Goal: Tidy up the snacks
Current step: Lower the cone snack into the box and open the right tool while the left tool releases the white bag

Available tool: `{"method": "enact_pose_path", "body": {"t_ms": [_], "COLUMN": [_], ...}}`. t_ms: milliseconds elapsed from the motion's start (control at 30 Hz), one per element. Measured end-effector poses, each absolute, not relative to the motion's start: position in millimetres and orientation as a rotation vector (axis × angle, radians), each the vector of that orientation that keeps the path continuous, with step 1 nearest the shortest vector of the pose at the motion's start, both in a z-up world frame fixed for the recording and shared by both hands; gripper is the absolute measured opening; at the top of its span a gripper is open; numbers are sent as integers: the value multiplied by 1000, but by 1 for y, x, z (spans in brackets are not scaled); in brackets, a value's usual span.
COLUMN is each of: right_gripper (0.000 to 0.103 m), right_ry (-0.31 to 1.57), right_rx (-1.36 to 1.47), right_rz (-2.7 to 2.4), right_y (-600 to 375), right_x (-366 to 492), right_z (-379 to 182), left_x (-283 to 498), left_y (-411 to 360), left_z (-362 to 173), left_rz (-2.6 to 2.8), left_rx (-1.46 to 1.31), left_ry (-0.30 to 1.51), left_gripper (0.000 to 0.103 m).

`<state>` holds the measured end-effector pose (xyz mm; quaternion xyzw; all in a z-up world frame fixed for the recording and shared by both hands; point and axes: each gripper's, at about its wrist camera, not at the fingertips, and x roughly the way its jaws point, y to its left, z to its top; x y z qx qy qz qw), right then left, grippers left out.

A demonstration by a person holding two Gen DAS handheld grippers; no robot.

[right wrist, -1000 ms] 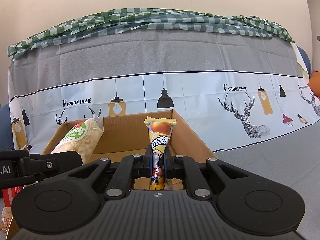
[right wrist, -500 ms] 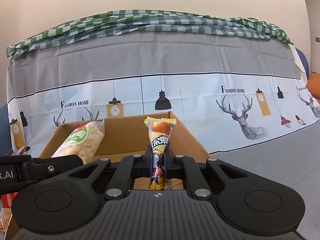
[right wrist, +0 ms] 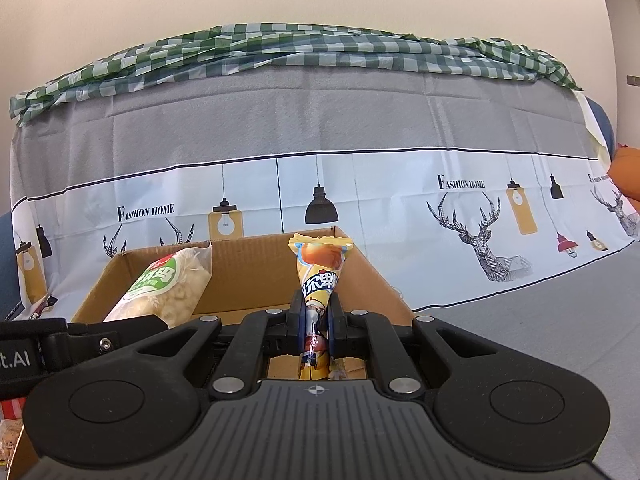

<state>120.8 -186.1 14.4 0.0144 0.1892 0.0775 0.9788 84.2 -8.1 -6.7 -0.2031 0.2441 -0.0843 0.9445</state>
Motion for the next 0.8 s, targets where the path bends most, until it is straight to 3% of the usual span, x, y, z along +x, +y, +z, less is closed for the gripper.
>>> {"method": "enact_pose_path", "body": {"t_ms": [200,267,333,400,800], "right_gripper": [10,19,42,46,47], "right_ry": [398,408,405,398,386], "right_rx": [40,45,57,57,64], "right_rz": [148,135,121,111,117], "right_y": [-188,-188,-190,-189,-175], "right_x": [122,124,124,123,119], "right_z": [13,12,12,13,20], "left_x": [86,87,86,85,65], "left_y": [-7,-6,-5,-4,7], "left_z": [-8,-8,-7,-6,5], "left_rz": [-190,-195,-192,-183,-125], "left_rx": [-423,-427,-424,-418,-359], "left_ry": [512,513,507,502,385], "left_gripper": [40,47,51,52,51]}}
